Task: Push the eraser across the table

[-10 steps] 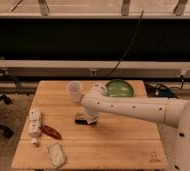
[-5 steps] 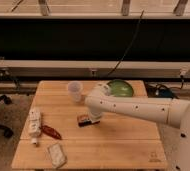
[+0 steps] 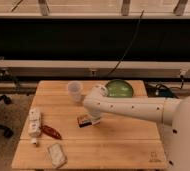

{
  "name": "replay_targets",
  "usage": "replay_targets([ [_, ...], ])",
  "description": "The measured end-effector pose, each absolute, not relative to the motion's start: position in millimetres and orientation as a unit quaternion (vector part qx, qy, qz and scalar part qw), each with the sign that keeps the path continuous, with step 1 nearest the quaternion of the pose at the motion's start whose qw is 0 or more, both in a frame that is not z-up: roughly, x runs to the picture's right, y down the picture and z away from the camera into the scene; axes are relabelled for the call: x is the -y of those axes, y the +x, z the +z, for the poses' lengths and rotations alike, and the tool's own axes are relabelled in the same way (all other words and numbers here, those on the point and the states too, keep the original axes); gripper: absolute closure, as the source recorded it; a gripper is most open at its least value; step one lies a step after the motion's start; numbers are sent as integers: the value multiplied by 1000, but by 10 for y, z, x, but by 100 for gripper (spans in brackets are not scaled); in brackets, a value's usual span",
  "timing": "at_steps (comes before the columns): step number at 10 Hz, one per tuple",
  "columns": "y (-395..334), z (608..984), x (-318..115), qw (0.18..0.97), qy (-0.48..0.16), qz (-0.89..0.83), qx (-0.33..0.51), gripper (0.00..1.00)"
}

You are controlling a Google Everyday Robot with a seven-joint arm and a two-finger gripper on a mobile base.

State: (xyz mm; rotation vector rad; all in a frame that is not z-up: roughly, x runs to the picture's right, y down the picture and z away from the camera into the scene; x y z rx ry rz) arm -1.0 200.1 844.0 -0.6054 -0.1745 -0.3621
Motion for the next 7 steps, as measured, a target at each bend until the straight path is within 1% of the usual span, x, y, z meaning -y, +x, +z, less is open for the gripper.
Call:
replay_targets([
  [5,-71,8427,-2030,933,-298,-182,92,100],
  [7,-218,8415,-2060,932,-293,-189,103,100],
])
